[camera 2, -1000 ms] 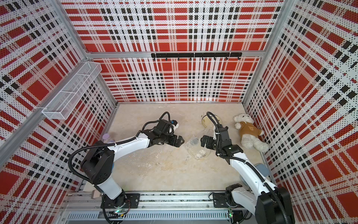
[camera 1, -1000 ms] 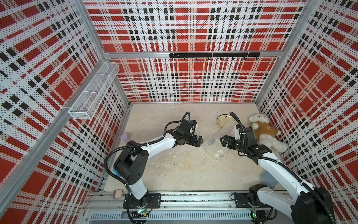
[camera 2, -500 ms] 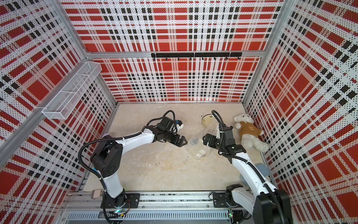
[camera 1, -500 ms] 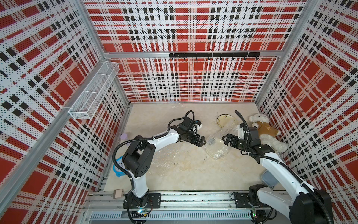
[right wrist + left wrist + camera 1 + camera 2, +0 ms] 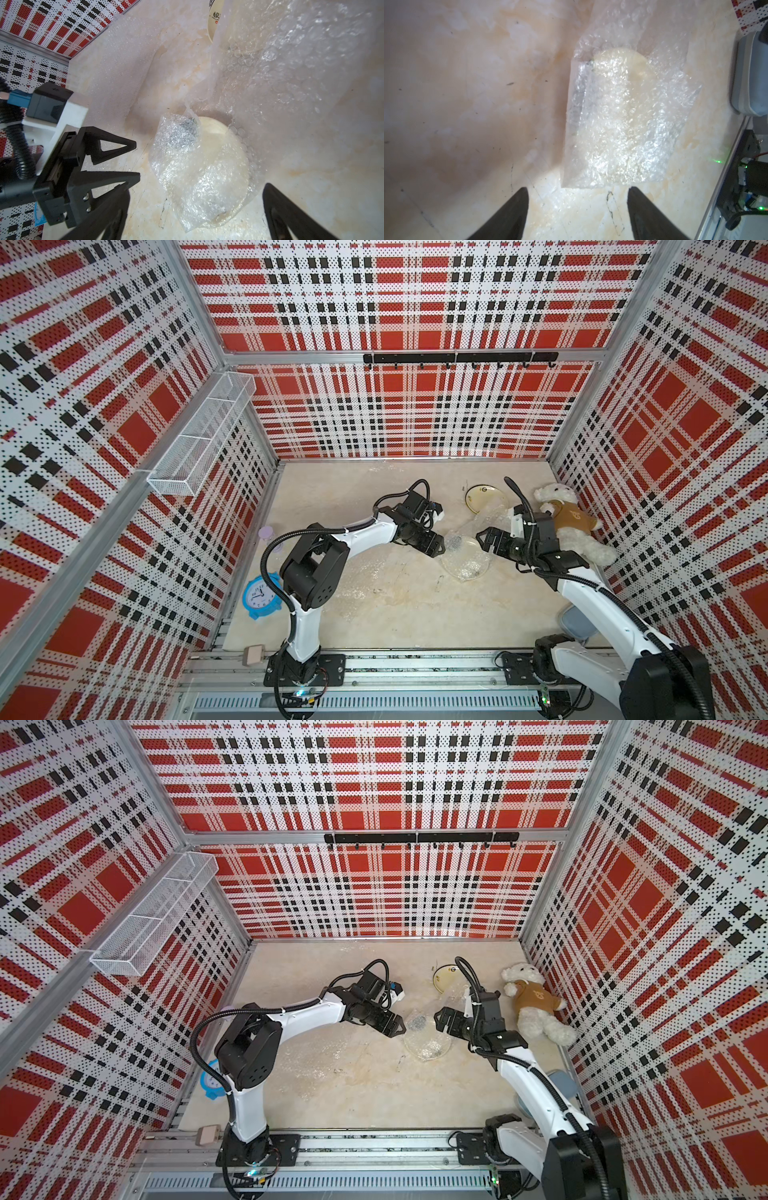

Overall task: Unpack dinner plates from bubble wrap
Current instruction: Unwrap the bubble wrap at the center of the board.

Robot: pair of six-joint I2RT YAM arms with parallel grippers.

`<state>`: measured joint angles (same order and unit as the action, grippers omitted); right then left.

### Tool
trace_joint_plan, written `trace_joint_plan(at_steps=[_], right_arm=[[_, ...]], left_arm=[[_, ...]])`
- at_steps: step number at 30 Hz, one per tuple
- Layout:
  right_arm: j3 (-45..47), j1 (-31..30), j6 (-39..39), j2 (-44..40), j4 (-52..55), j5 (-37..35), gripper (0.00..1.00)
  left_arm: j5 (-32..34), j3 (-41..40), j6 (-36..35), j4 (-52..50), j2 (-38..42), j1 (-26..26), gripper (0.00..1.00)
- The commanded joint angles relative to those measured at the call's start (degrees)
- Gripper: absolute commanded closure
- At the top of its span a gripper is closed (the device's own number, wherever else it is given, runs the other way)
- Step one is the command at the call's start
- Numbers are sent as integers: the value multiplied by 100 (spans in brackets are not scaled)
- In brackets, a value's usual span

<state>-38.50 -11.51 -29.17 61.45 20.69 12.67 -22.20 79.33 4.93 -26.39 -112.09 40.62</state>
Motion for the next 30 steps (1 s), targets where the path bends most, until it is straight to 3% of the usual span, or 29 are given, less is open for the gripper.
trace_joint_plan(at_steps=[1,7,16,30], right_arm=[[86,26,-18,-75,-170,52,0],[201,57,-45,-50,-278,100,0],[179,61,-63,7,-373,148,0],[199,61,4,51,-360,146,0]], left_arm=[[75,249,-185,-222,-92,129,25],[110,420,-256,-361,-252,183,32],[409,678,-255,-323,-399,206,29],[133,1325,-66,-161,-1011,236,33]])
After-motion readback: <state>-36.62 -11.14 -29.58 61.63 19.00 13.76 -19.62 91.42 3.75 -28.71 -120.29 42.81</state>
